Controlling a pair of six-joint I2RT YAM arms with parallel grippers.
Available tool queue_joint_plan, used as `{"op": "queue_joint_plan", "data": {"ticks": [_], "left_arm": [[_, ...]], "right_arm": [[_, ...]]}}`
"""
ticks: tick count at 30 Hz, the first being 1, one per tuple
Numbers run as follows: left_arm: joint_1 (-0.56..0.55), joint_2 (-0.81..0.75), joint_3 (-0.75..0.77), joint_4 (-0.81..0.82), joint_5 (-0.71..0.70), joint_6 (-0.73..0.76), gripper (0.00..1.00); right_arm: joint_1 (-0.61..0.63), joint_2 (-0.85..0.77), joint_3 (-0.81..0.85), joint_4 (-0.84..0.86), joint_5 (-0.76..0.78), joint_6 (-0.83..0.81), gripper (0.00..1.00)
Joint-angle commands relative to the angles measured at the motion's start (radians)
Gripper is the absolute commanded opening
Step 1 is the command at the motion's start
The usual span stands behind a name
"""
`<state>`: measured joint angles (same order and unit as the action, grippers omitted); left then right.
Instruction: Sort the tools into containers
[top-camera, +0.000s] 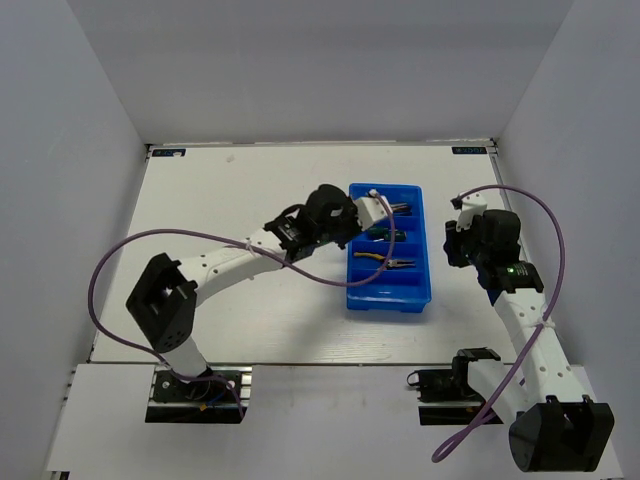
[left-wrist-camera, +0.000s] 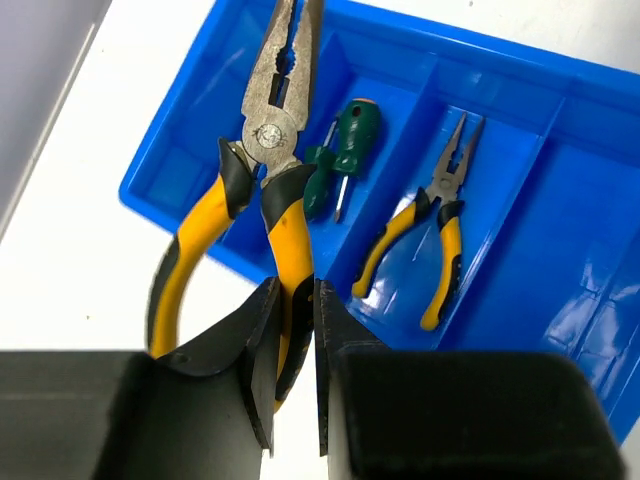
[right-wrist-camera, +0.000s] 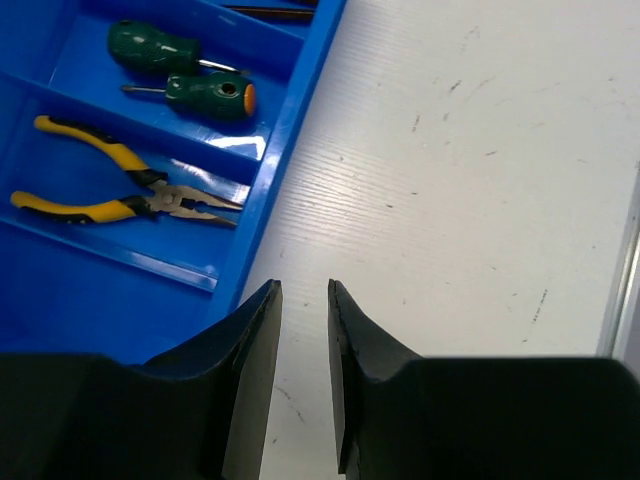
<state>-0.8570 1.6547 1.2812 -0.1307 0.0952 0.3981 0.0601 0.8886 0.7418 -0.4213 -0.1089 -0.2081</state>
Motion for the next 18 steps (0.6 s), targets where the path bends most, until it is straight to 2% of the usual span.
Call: {"op": "queue_joint_plan", "data": {"ticks": [1,9,18], "left_arm": [[-0.057,-0.009,-0.029,0.094,-0.135,0.079,0.00],[-0.134,0.025,-0.083,0.149,-0.209,0.088,0.00],[-0.186,0.128,-0.033,0.169,-0.241,0.088,0.00]], "right_arm": [[-0.006,-0.022,-0.001,0.055,0.063,0.021,0.31],[-0.008,-0.025,-0.002,0.064,0.101,0.029,0.30],[-0.009,-0.028,-0.004,0.067,0.103,0.030,0.30]]}}
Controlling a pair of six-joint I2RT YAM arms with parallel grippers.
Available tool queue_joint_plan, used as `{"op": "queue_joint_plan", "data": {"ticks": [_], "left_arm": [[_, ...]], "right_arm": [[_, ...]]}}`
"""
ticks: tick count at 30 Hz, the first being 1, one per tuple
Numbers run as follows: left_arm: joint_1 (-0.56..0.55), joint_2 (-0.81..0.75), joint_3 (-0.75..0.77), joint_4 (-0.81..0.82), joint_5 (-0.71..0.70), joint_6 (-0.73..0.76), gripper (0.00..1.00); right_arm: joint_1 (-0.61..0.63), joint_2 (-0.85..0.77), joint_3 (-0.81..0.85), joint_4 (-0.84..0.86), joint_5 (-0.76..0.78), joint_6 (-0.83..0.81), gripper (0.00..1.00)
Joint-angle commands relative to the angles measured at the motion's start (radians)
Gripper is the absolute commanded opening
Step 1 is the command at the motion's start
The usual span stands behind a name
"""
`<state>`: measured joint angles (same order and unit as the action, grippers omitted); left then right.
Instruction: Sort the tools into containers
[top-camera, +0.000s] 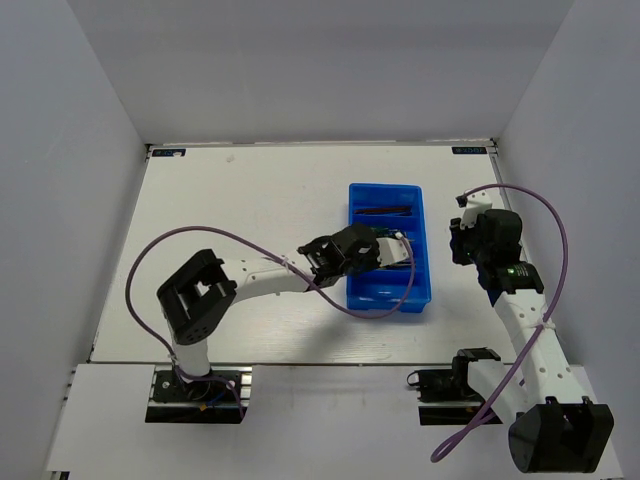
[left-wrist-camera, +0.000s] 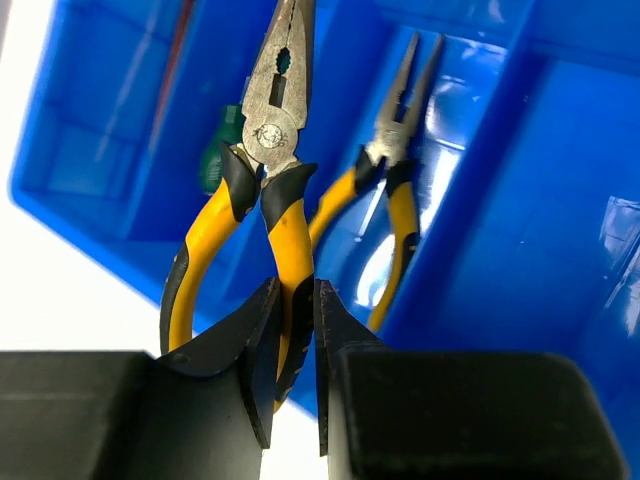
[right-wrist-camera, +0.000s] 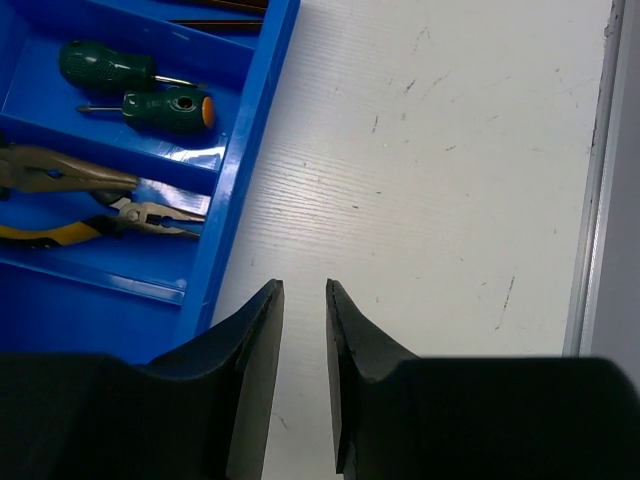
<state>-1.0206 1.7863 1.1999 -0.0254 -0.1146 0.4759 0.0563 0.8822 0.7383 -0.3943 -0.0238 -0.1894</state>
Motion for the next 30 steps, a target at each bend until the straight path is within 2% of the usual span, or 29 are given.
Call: {"op": "queue_joint_plan", "data": {"ticks": [1,21,23,26,30], "left_arm": [[-0.022,0.016,0.058,0.073,-0.031,0.010,0.00],[-0.052,0.160,0.178,-0.007,-0.099,0.010,0.01],[-0.052,0.160,0.178,-0.007,-0.099,0.010,0.08],[-0.052,0.151,0.178,-0.007,-0.108,0.010,0.28],[-0.052,0.151,0.168,-0.007,-0.129,0.001,0.38]], "right_arm": [[-0.009,-0.020,-0.002,0.040,0.018,0.010,0.30],[-0.009,-0.023,-0.002,0.041,0.010,0.011,0.30],[-0.006,-0.023,-0.004,0.040,0.009,0.011,0.30],[-0.009,-0.026,-0.004,0.041,0.009,0.010,0.30],[-0.006,-0.026,-0.004,0.040,0.007,0.010,0.30]]}}
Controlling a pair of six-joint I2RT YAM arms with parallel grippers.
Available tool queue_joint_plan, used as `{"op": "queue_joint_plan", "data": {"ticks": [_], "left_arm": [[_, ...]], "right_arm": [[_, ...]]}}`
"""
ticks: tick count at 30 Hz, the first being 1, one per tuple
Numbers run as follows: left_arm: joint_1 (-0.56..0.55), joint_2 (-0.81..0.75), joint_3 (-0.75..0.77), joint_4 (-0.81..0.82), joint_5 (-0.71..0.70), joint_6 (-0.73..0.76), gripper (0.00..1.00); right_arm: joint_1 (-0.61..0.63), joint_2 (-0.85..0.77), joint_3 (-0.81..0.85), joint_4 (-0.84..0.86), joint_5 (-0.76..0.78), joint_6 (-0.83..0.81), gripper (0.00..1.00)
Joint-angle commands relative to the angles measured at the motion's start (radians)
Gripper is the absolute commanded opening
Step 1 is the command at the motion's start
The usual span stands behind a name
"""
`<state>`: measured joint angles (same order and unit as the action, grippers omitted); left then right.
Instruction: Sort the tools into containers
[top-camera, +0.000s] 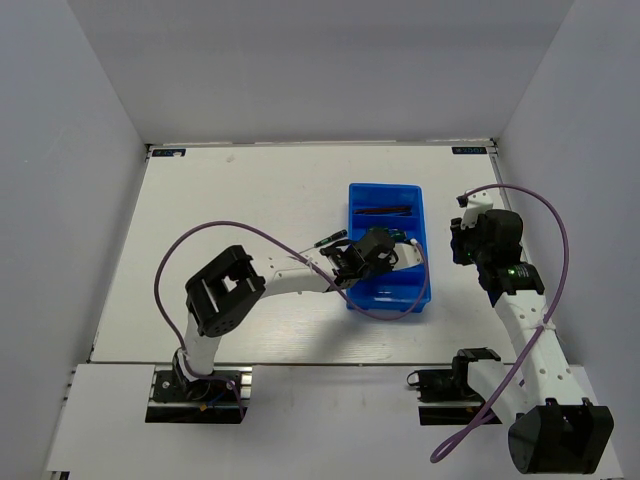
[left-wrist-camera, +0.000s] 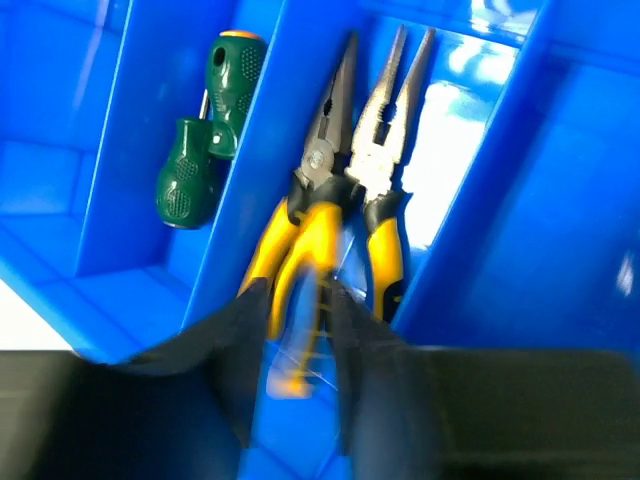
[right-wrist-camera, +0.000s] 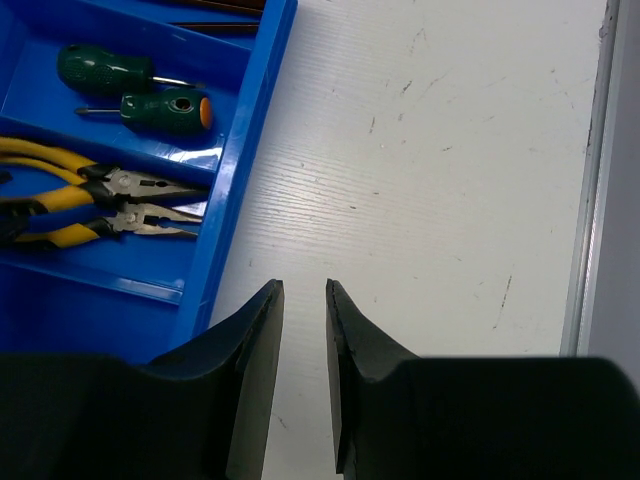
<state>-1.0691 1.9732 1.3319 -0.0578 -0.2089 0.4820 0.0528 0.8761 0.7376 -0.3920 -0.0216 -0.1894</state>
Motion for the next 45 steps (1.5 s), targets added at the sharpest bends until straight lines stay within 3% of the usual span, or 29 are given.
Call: {"op": "queue_joint_plan", "data": {"ticks": [1,4,9,10,11,13,14,16,17,18,19,20,21,24,27,29,31,32,33,35,37,38,39,42,45], "left_arm": [[-0.003,-0.036,0.036,0.026,-0.035,-0.014,0.45],[-0.003,-0.057,0.036,0.026,-0.049,-0.040,0.58],[-0.003,-0.117,0.036,0.035,-0.040,-0.127,0.54],[-0.003,-0.155,0.036,0.044,-0.040,-0.152,0.48],[-0.003,-0.177,0.036,0.044,-0.040,-0.186,0.25],[0.033,-0.227,0.036,0.013,-0.059,-0.299,0.06],[0.043,-0.282,-0.003,0.013,-0.101,-0.321,0.00],[0.081,-0.335,-0.025,-0.051,-0.101,-0.376,0.00],[0.101,-0.359,-0.045,-0.072,-0.101,-0.397,0.00],[0.141,-0.403,-0.056,-0.097,-0.101,-0.437,0.00],[0.165,-0.424,-0.068,-0.118,-0.101,-0.454,0.00],[0.188,-0.441,-0.097,-0.157,-0.101,-0.473,0.09],[0.216,-0.456,-0.112,-0.178,-0.101,-0.493,0.37],[0.343,-0.500,-0.169,-0.269,-0.055,-0.589,0.69],[0.455,-0.556,-0.232,-0.352,-0.040,-0.690,0.77],[0.521,-0.623,-0.281,-0.417,-0.148,-0.787,0.83],[0.563,-0.671,-0.307,-0.453,-0.285,-0.833,0.95],[0.601,-0.692,-0.335,-0.465,-0.325,-0.861,0.99],[0.619,-0.714,-0.345,-0.474,-0.352,-0.861,1.00],[0.643,-0.772,-0.368,-0.474,-0.431,-0.847,1.00],[0.656,-0.809,-0.384,-0.488,-0.507,-0.847,1.00],[0.667,-0.853,-0.393,-0.488,-0.526,-0.847,1.00],[0.667,-0.876,-0.408,-0.479,-0.565,-0.847,1.00],[0.685,-0.953,-0.431,-0.465,-0.644,-0.835,1.00],[0.695,-1.014,-0.454,-0.456,-0.643,-0.835,1.00]], "right_arm": [[-0.005,-0.019,-0.004,0.039,0.005,0.011,0.30],[-0.004,-0.020,-0.003,0.038,0.005,0.011,0.30],[-0.005,-0.016,-0.003,0.038,-0.003,0.010,0.30],[-0.004,-0.015,-0.006,0.038,-0.006,0.010,0.26],[-0.002,-0.019,-0.006,0.035,-0.011,0.007,0.19],[-0.002,-0.014,-0.006,0.016,-0.064,-0.007,0.00],[-0.002,-0.009,-0.004,0.004,-0.131,-0.015,0.00],[-0.001,-0.006,-0.003,-0.045,-0.274,-0.077,0.00],[-0.004,0.003,0.000,-0.054,-0.357,-0.099,0.08],[-0.002,0.006,0.006,-0.065,-0.394,-0.110,0.26],[-0.001,0.017,0.011,-0.088,-0.488,-0.136,0.54],[0.002,0.024,0.014,-0.120,-0.511,-0.169,0.62],[0.001,0.033,0.025,-0.140,-0.537,-0.188,0.67],[0.007,0.026,0.016,-0.166,-0.655,-0.286,0.73],[0.031,0.052,0.035,-0.195,-0.872,-0.453,0.63],[0.053,0.128,0.107,-0.218,-0.949,-0.544,0.53],[0.119,0.230,0.268,-0.243,-0.940,-0.559,0.53],[0.148,0.313,0.314,-0.264,-0.921,-0.605,0.53],[0.259,0.357,0.470,-0.330,-0.822,-0.620,0.57],[0.408,0.541,0.566,-0.410,-0.720,-0.660,0.63],[0.468,0.726,0.753,-0.447,-0.616,-0.673,0.68],[0.520,0.771,0.791,-0.476,-0.591,-0.682,0.68],[0.559,0.814,0.932,-0.552,-0.537,-0.705,0.68],[0.608,1.073,1.134,-0.625,-0.468,-0.830,0.68],[0.642,1.126,1.102,-0.556,-0.373,-0.949,0.65]]}}
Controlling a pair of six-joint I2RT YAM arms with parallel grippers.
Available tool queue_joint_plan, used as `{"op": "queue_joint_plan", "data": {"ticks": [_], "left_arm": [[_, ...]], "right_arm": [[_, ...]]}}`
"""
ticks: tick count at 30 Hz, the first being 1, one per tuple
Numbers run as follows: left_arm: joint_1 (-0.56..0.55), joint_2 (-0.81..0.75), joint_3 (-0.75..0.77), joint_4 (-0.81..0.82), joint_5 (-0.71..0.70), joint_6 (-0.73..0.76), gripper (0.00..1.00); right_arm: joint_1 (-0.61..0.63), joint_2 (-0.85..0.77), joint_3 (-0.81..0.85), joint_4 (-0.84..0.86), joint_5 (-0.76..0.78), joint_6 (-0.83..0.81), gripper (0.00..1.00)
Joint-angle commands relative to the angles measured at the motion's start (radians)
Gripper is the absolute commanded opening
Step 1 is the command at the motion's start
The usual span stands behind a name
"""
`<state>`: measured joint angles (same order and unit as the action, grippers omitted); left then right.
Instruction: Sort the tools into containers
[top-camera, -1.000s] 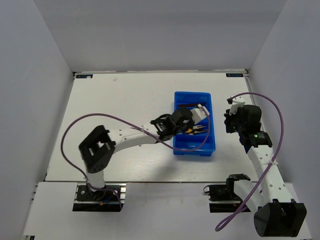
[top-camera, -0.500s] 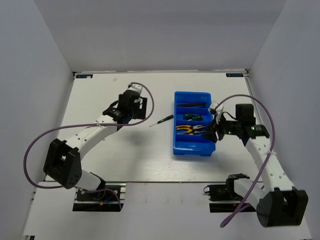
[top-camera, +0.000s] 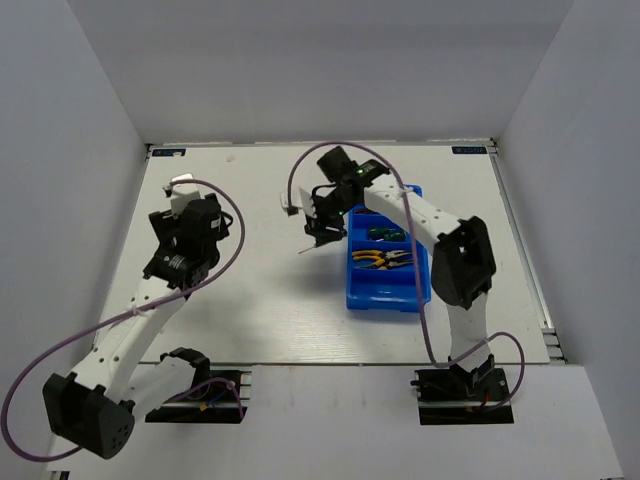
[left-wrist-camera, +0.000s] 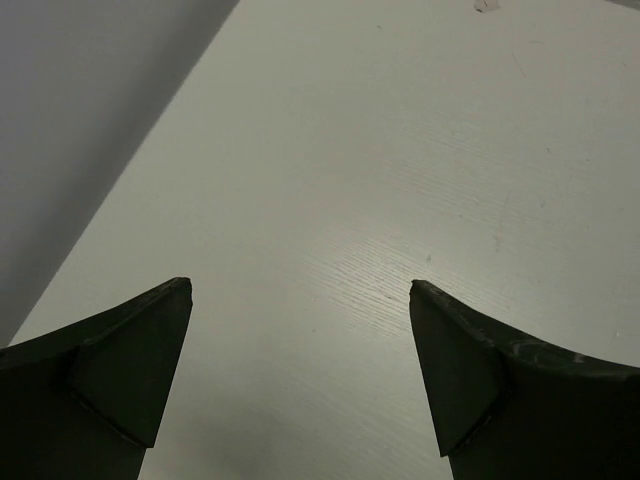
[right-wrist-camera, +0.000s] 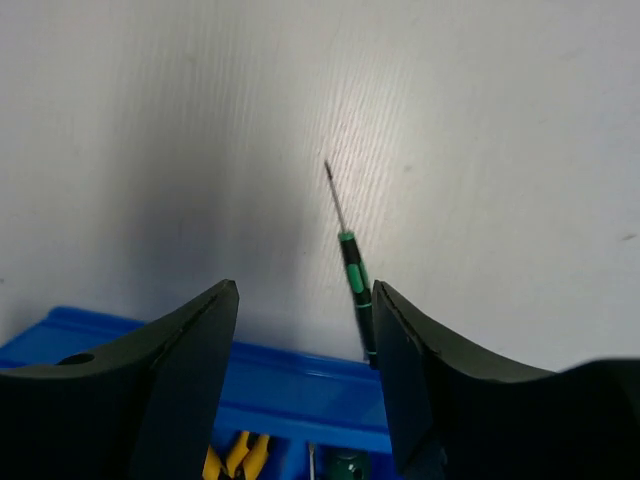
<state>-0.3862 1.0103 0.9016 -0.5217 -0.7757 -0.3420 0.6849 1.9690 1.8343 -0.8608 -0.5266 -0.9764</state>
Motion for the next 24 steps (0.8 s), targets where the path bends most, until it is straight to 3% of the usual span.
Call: {"op": "queue_joint_plan", "data": {"ticks": [1,5,11,24], "left_arm": [[0.023,-0.090,-0.038,0.026,-0.076,-0.011,1.00],[0.044,-0.125,-0.047,0.049,-0.007,-0.002,1.00],[0.064,-0.111,-0.038,0.049,0.076,0.009,1.00],[0.082,-0.121,-0.038,0.058,0.096,0.009,1.00]], "right_arm": [[0.015,0.039,0.005,-0.067,0.154,-0.201,0.61],[0.016,0.115,0.003,0.003,0.240,-0.232,0.55],[0.016,0.180,-0.003,0.091,0.345,-0.264,0.55],[0.019,0.291,0.036,0.085,0.321,-0.317,0.54]]}}
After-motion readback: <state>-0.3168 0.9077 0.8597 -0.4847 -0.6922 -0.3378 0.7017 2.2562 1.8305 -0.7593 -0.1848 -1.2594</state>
